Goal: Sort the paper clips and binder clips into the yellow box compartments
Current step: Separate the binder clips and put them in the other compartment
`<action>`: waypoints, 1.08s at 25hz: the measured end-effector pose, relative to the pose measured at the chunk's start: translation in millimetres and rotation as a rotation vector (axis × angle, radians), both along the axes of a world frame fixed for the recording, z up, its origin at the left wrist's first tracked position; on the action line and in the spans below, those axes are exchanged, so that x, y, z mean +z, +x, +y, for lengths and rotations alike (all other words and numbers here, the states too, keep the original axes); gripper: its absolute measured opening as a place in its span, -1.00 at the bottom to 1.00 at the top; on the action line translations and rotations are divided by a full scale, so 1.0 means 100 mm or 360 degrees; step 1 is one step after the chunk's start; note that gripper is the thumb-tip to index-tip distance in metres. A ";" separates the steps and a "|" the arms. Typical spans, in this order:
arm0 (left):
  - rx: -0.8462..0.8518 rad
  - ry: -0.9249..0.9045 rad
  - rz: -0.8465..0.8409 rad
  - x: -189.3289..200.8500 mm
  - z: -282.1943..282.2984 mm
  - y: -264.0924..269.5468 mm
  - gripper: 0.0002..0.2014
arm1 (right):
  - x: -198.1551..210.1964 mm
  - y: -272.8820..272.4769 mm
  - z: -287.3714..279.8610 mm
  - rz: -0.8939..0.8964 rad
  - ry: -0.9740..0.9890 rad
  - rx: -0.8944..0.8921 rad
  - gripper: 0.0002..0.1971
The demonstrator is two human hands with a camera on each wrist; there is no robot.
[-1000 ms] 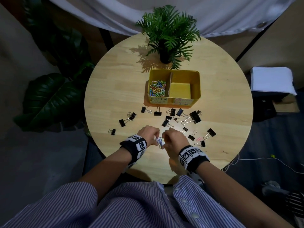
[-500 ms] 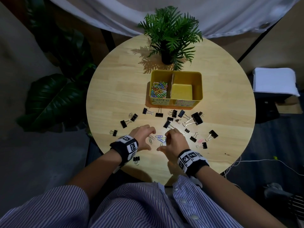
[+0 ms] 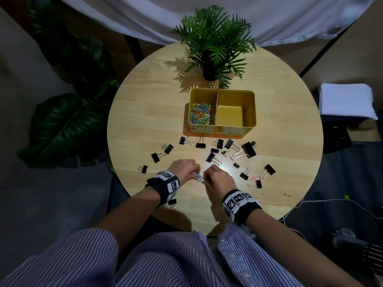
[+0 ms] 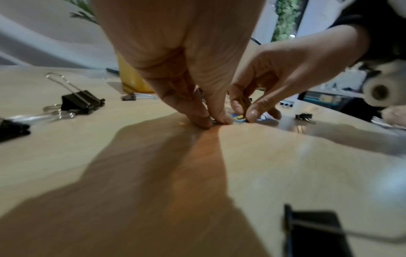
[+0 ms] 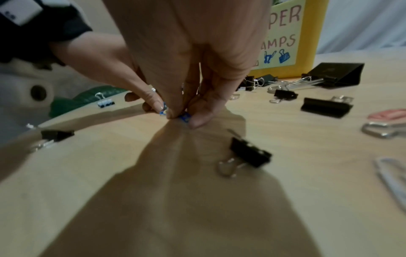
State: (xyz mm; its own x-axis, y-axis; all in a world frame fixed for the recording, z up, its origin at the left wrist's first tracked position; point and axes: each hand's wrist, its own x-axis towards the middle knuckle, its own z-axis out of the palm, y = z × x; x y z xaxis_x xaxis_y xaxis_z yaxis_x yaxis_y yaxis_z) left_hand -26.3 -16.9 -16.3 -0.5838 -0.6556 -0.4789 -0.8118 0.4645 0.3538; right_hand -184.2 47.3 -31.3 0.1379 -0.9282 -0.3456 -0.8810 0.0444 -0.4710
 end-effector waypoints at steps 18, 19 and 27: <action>0.0390 -0.0258 0.0528 0.70 -0.57 -0.29 -0.88 | 0.02 -0.05 -0.08 -0.0228 0.0008 -0.0004 -0.88; 0.0542 -0.0385 0.0741 0.79 -0.76 -0.36 -0.90 | 0.08 -0.07 -0.13 -0.0299 0.0012 -0.0119 -0.85; 0.0968 -0.0398 0.0667 0.66 -1.47 -0.42 -0.75 | 0.93 -0.24 -1.29 -0.0647 -0.0780 -0.0606 -0.92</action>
